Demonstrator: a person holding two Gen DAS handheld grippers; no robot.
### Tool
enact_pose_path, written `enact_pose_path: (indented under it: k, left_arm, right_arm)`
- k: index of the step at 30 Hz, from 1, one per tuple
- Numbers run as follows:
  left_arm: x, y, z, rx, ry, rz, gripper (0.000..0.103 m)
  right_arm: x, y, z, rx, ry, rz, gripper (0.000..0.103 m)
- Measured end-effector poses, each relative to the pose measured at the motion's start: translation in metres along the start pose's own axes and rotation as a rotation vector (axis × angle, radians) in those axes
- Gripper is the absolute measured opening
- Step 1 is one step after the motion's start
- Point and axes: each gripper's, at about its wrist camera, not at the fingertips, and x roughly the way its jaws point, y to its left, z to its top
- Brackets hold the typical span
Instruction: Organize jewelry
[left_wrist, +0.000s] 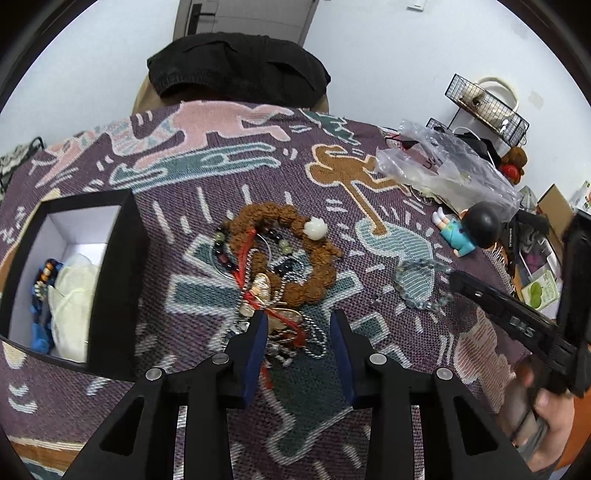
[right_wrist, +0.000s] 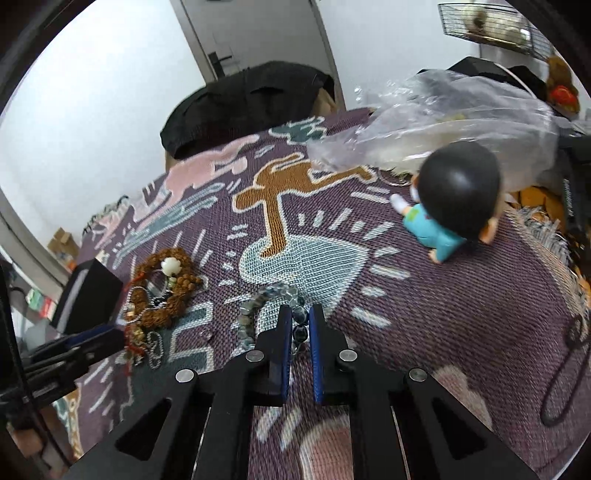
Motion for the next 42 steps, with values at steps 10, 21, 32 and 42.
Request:
enact_pose_path:
  k: [10,21,32,42]
  left_arm:
    - [0.013,0.004,0.002,-0.074,0.020,0.026,0.003]
    - [-0.055,-0.013,0.023,0.019,-0.118,0.011,0.003]
    - [-0.104,-0.008,0.036,0.031,-0.209,0.008,0.003]
    - [-0.152,0.010,0.045,0.014,-0.298,0.025,0.003]
  right_arm:
    - [-0.038,-0.008,-0.011,0.023,-0.063,0.054,0.010]
    - [-0.041,-0.001,-0.017,0.018,-0.066,0.083,0.010]
    - [-0.059,0.010,-0.013,0.007,-0.105,0.117,0.010]
    - [-0.076,0.032,-0.010,-0.027,-0.141,0.151,0.010]
